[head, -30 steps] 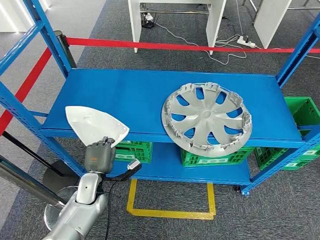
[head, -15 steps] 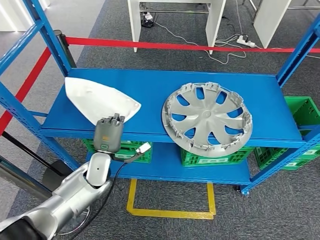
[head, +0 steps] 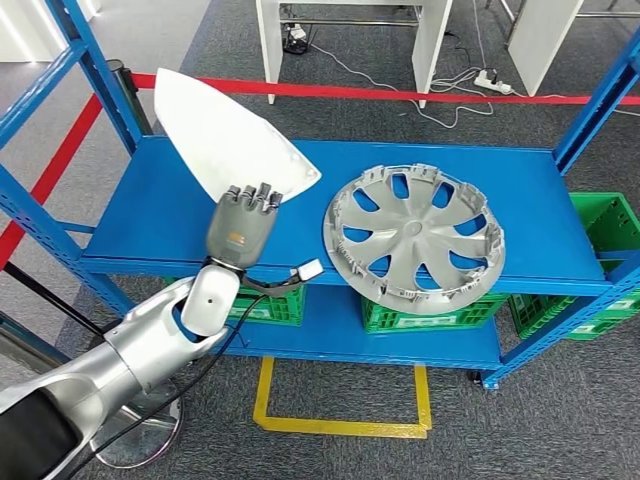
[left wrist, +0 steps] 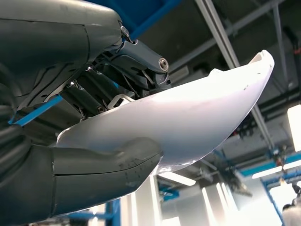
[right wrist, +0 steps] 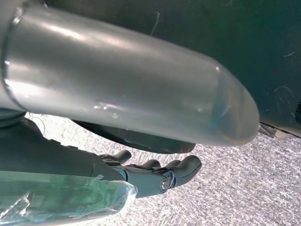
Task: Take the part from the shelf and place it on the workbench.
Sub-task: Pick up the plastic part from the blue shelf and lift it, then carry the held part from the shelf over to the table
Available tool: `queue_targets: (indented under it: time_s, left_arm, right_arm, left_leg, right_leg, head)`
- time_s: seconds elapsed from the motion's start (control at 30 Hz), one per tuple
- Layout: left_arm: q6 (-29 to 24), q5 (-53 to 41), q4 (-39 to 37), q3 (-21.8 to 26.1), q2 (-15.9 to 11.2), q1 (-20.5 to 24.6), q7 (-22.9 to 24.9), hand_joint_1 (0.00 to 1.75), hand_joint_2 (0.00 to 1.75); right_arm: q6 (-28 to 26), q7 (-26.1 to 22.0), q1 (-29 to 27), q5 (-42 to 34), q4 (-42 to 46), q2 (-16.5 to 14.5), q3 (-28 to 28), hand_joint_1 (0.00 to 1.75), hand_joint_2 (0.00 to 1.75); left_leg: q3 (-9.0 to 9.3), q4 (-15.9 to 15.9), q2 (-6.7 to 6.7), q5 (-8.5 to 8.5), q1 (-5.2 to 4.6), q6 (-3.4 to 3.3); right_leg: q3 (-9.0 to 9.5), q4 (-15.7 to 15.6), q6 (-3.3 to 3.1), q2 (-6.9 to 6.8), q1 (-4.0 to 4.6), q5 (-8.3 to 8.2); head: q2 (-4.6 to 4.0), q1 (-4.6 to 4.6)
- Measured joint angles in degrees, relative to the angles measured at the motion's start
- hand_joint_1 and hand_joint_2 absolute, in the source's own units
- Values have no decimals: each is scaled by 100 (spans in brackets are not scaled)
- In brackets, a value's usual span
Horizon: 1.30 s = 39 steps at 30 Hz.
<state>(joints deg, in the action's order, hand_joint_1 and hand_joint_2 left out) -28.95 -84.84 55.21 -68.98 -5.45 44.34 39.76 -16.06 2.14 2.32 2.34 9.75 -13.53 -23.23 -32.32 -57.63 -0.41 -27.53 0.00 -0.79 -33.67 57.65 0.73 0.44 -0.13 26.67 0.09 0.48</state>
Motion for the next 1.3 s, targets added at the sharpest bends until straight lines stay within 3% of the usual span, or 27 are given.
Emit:
queue_targets:
  time_s: [0.47,0.67,0.93,1.13,1.3]
  left_arm:
    - [-136,-1,158,-57,-70,47,2,175,175]
    - [-646,1,205,63,-99,-252,2,175,175]
    - [-704,0,566,380,-400,-696,7,175,175]
    - [-685,1,696,433,-564,-786,7,175,175]
    - [-685,1,697,437,-622,-810,7,175,175]
  right_arm:
    - [-27,-2,0,14,-2,0,0,0,0]
    - [-35,-14,0,48,-2,0,0,0,0]
    - [-3,-40,-2,103,-2,0,0,0,0]
    - [15,-42,-2,122,-2,0,-1,0,0]
    - [25,-40,-1,127,-2,0,-2,0,0]
  left_leg:
    - [0,0,0,0,0,0]
    - [-1,0,0,0,0,0]
    - [-1,1,1,0,1,0]
    - [-2,-11,0,-5,-20,-8]
    - [-6,-25,0,-6,-57,-53]
  right_leg:
    - [0,0,0,0,0,0]
    - [0,0,0,1,0,0]
    - [-1,0,-2,0,1,2]
    - [1,-4,8,-1,-20,-5]
    - [2,-13,49,0,-56,-26]
  head:
    - [0,0]
    - [0,1]
    - [0,1]
    - [0,0]
    - [0,-2]
